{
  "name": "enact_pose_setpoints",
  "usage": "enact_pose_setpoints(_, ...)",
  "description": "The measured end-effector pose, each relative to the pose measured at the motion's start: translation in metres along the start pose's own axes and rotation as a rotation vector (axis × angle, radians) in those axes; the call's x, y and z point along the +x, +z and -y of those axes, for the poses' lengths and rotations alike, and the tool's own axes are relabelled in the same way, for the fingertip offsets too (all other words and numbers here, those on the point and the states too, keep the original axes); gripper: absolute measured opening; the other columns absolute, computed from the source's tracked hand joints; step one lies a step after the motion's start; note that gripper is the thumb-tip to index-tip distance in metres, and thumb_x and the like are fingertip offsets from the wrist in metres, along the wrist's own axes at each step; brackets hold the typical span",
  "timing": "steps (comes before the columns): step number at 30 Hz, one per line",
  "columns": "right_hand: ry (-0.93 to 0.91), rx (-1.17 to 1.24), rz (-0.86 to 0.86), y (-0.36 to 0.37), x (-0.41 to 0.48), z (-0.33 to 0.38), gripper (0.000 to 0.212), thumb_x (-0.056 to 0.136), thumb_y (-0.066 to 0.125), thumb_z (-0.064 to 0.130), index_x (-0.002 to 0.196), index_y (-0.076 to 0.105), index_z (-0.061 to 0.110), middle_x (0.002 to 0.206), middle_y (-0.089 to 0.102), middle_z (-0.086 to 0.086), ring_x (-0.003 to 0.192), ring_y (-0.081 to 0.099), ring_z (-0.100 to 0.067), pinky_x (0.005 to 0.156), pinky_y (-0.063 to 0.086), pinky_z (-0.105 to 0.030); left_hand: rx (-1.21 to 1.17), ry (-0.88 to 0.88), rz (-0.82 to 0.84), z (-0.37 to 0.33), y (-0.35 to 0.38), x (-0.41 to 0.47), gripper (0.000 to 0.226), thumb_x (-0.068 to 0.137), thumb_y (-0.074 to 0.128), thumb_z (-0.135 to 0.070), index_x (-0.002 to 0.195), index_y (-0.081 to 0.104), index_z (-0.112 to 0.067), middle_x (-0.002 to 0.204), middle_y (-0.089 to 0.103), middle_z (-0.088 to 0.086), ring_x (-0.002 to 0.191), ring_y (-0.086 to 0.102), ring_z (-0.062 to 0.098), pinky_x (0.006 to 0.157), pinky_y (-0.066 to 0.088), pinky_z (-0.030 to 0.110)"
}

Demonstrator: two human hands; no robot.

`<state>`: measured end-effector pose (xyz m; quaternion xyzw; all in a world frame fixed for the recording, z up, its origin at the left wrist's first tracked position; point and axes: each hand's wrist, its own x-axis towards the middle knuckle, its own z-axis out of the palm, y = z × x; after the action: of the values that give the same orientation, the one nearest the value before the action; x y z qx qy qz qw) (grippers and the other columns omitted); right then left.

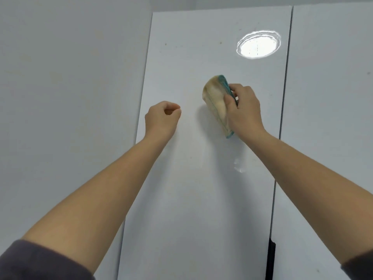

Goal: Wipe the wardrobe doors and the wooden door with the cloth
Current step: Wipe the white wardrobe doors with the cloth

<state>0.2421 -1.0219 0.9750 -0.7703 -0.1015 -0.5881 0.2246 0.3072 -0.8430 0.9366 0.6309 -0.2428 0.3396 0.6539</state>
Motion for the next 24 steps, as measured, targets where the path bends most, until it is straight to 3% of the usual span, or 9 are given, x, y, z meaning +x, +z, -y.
enact_pose_setpoints(5, -0.095, -0.043, -0.103, -0.009, 0.069, -0.001, 0.031, 0.100, 0.042, 0.022, 0.126, 0.058, 0.019, 0.113, 0.046, 0.001, 0.089, 0.046, -0.011, 0.077, 0.033, -0.017, 0.142, 0.175, -0.064, -0.015, 0.020, 0.039, 0.019, 0.092, 0.055, -0.017, 0.104, 0.069, -0.020, 0.090, 0.063, -0.014, 0.085, 0.059, 0.003, 0.074, 0.046, 0.018)
enact_pose_setpoints(9, -0.190, -0.101, -0.173, -0.013, 0.112, -0.004, 0.032, 0.100, 0.041, 0.020, 0.125, 0.060, 0.015, 0.112, 0.045, -0.003, 0.090, 0.047, -0.016, 0.078, 0.036, -0.023, 0.234, 0.278, -0.123, -0.021, 0.035, 0.066, 0.018, 0.091, 0.053, -0.017, 0.101, 0.067, -0.021, 0.095, 0.065, -0.010, 0.092, 0.061, 0.010, 0.081, 0.053, 0.031)
enact_pose_setpoints(12, -0.226, -0.165, -0.238, -0.022, 0.139, -0.005, 0.037, 0.099, 0.041, 0.019, 0.133, 0.055, 0.017, 0.120, 0.048, -0.009, 0.102, 0.052, -0.024, 0.085, 0.042, -0.030, 0.295, 0.368, -0.176, -0.025, 0.043, 0.082, 0.016, 0.091, 0.053, -0.017, 0.100, 0.065, -0.021, 0.099, 0.065, -0.009, 0.095, 0.059, 0.012, 0.086, 0.052, 0.038)
enact_pose_setpoints(15, -0.286, -0.206, -0.304, -0.024, 0.152, -0.009, 0.046, 0.094, 0.040, 0.012, 0.138, 0.049, 0.024, 0.123, 0.045, -0.010, 0.100, 0.048, -0.023, 0.082, 0.043, -0.032, 0.333, 0.432, -0.237, -0.022, 0.043, 0.093, 0.015, 0.091, 0.053, -0.018, 0.100, 0.064, -0.021, 0.099, 0.063, -0.010, 0.096, 0.058, 0.012, 0.086, 0.051, 0.039)
enact_pose_setpoints(19, -0.374, -0.327, -0.354, -0.016, 0.159, -0.021, 0.036, 0.093, 0.043, 0.007, 0.124, 0.057, 0.017, 0.120, 0.049, -0.014, 0.099, 0.051, -0.032, 0.076, 0.038, -0.032, 0.390, 0.490, -0.269, -0.018, 0.042, 0.109, 0.014, 0.091, 0.053, -0.018, 0.101, 0.062, -0.021, 0.098, 0.061, -0.009, 0.100, 0.056, 0.015, 0.086, 0.051, 0.042)
enact_pose_setpoints(22, -0.391, -0.450, -0.382, -0.017, 0.165, -0.019, 0.035, 0.095, 0.041, 0.007, 0.126, 0.053, 0.017, 0.118, 0.049, -0.017, 0.091, 0.049, -0.031, 0.072, 0.037, -0.035, 0.426, 0.531, -0.291, -0.020, 0.038, 0.121, 0.015, 0.091, 0.052, -0.017, 0.104, 0.061, -0.018, 0.100, 0.061, -0.006, 0.101, 0.054, 0.016, 0.084, 0.050, 0.041)
enact_pose_setpoints(24, -0.392, -0.563, -0.380, -0.019, 0.166, -0.017, 0.031, 0.096, 0.040, 0.008, 0.124, 0.052, 0.015, 0.120, 0.048, -0.016, 0.095, 0.051, -0.034, 0.073, 0.039, -0.038, 0.446, 0.559, -0.306, -0.023, 0.035, 0.127, 0.015, 0.091, 0.052, -0.017, 0.104, 0.061, -0.018, 0.101, 0.062, -0.005, 0.101, 0.054, 0.016, 0.082, 0.049, 0.039)
